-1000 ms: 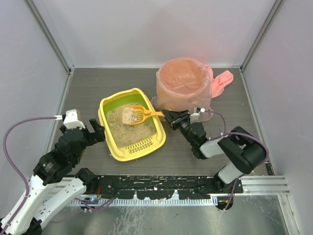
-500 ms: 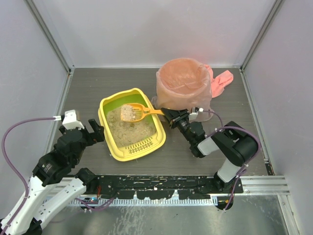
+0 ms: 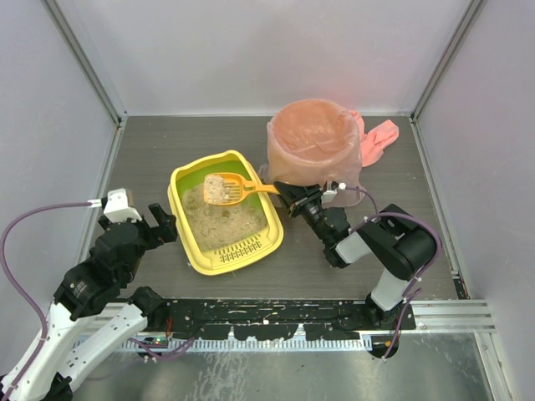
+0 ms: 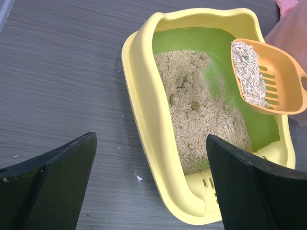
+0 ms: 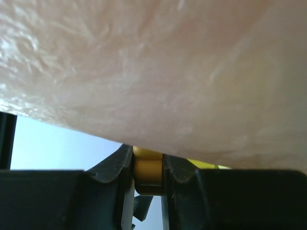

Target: Clean the litter box

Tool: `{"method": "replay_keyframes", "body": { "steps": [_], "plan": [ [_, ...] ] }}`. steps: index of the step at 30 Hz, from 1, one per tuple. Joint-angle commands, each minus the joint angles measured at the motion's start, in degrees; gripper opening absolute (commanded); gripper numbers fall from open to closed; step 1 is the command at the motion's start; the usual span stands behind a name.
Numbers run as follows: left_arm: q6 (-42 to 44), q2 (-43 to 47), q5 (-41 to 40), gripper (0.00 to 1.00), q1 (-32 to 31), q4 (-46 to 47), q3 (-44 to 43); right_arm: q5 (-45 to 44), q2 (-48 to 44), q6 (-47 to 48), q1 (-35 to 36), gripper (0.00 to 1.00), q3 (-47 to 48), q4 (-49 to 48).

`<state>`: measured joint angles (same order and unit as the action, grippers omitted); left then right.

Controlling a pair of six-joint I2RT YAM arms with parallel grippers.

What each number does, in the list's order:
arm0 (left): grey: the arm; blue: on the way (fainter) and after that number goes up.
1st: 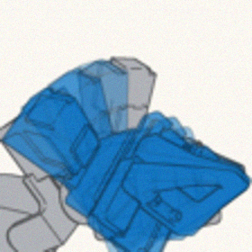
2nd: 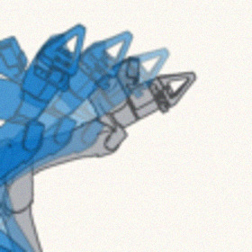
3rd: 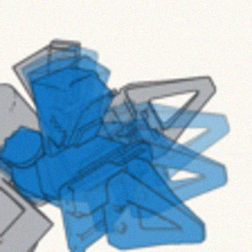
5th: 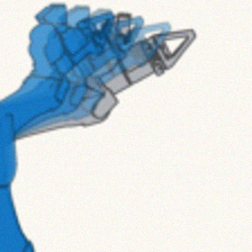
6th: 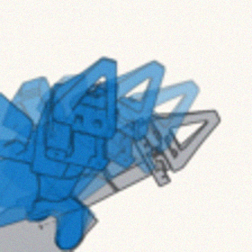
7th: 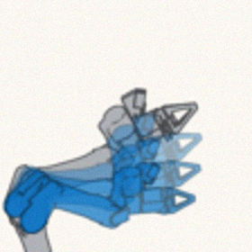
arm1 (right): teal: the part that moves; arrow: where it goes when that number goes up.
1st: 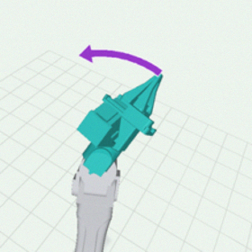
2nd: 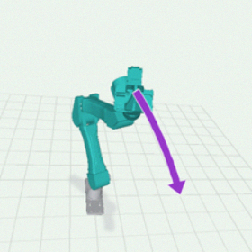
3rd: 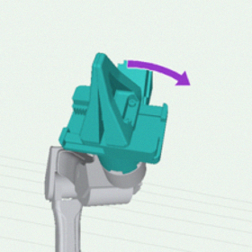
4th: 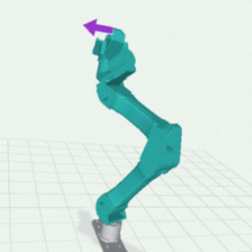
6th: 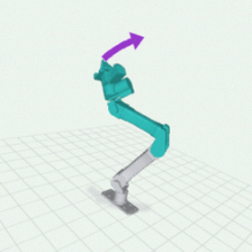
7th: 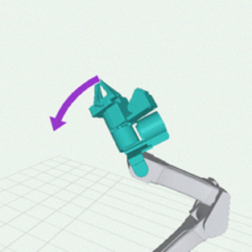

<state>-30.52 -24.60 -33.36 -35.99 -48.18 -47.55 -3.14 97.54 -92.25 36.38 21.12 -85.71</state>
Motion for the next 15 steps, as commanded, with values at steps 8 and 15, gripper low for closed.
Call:
{"method": "replay_keyframes", "body": {
  "steps": [8,15],
  "plan": [
    [0.04,-0.61,-0.8,0.98,0.22,3.5,-1.18,-1.19,-0.73,-0.75,-1.06,0.01,-0.64,-5.39],
    [-0.95,-0.41,-0.46,0.98,0.25,3.43,-0.63,-1.46,-5.02,2.88,-1.08,0.01,0.1,0.68]
  ]
}}
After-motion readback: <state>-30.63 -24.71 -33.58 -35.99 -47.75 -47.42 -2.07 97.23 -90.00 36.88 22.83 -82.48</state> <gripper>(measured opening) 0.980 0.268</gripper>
